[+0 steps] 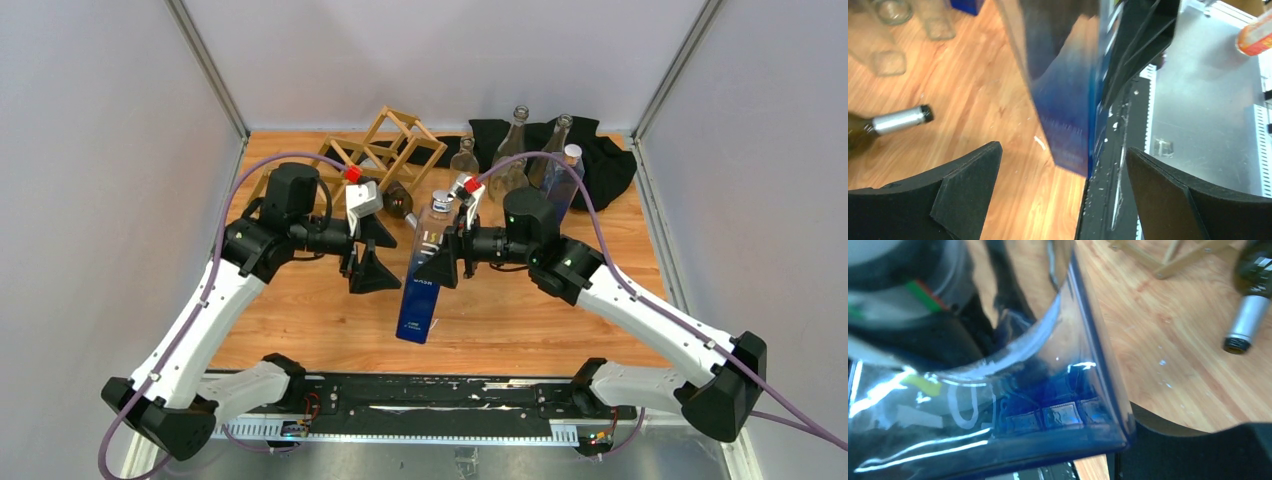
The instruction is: Take the wine bottle off the wine rack
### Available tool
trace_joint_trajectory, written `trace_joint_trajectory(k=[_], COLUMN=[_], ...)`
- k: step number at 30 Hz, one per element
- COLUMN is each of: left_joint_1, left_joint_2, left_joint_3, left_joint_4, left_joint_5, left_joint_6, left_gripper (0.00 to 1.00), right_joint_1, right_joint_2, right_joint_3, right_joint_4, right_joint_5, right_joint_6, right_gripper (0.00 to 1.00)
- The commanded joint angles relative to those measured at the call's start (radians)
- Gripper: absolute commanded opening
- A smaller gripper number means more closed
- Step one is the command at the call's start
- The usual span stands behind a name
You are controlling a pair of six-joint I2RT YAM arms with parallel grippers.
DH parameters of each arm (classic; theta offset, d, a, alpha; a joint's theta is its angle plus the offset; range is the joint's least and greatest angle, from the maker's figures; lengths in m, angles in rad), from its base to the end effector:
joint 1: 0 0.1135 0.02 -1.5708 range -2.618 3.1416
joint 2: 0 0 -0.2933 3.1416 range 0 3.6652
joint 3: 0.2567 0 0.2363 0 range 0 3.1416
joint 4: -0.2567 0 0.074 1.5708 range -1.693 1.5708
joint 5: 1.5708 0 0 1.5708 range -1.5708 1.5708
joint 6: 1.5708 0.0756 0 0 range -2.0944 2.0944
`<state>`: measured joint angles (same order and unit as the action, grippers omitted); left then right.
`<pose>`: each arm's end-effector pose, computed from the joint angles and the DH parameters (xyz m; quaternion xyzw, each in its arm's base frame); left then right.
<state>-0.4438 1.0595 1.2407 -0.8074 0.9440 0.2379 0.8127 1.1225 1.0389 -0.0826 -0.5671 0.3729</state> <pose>0.1420 -0.1353 0.4001 0.4601 0.6784 -0.4444 0.3614 0.1503 0.2178 0.3957 -0.3362 0.6758 0.5236 0.3951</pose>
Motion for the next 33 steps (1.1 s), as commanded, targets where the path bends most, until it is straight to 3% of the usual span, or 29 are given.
trace_joint_trajectory(k=[1,5,12,33], left_joint_1=[0.074,0.102,0.108,0.109], left_joint_2=[0.031,0.03,0.033,0.013], left_joint_3=[0.036,0.032,0.014,-0.001], left_joint_4=[-0.137,-0.156,-0.156,-0.156], left_joint_5=[-0.048,-0.135,-0.283,-0.331], left_joint_6=[0.129,0.182,0.198,0.242], left_gripper=[1.0,1.0,1.0,1.0], right_joint_1=[-0.053,-0.1,-0.199,-0.297], right_joint_2=[-0.092,-0.099,-0.069,0.294], right_joint_3=[0.056,0.072,0.02,0.124], right_joint_4=[0.014,-0.071,-0.012,0.315], right_joint_5=[0.09,0.236,0.433,0.472], right_joint_6=[-0.065,-0.141,-0.224,-0.295], right_gripper=[0.0,0.0,0.0,0.0])
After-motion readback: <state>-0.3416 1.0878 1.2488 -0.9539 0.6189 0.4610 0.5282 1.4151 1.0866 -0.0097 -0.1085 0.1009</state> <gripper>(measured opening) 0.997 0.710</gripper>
